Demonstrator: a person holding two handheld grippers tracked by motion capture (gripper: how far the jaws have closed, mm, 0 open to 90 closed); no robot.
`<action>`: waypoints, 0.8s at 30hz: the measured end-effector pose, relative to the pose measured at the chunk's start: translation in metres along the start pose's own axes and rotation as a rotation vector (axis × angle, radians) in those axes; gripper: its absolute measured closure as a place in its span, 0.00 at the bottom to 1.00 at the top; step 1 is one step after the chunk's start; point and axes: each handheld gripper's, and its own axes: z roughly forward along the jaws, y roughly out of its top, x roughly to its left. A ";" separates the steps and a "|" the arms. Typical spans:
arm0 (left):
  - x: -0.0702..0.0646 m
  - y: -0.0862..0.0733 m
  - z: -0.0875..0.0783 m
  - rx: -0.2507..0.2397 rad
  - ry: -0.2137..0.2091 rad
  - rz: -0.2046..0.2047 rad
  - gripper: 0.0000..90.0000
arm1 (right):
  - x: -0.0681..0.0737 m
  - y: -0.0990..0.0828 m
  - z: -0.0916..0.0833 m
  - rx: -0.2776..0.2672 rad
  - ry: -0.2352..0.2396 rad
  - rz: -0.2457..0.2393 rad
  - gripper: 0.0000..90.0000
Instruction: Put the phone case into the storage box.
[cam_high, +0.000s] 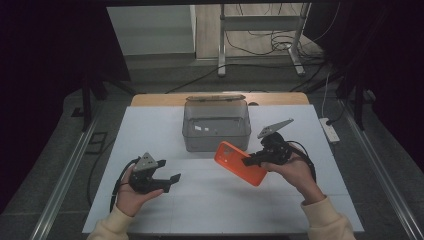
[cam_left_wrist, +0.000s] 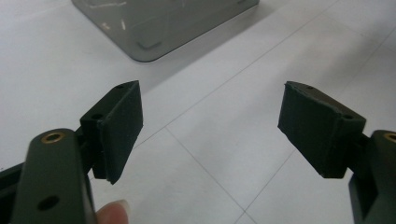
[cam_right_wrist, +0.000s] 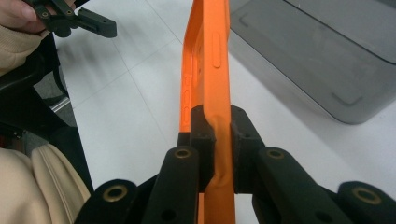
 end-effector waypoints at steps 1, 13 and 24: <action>0.001 -0.001 -0.001 -0.003 0.002 -0.004 0.25 | 0.000 0.000 0.000 -0.003 -0.001 0.000 0.92; 0.003 -0.004 -0.003 -0.013 0.034 -0.006 0.25 | -0.002 0.001 -0.007 -0.041 -0.032 0.015 0.92; 0.003 -0.008 -0.007 -0.017 0.037 -0.015 0.24 | -0.001 0.006 -0.009 -0.077 -0.072 0.026 0.92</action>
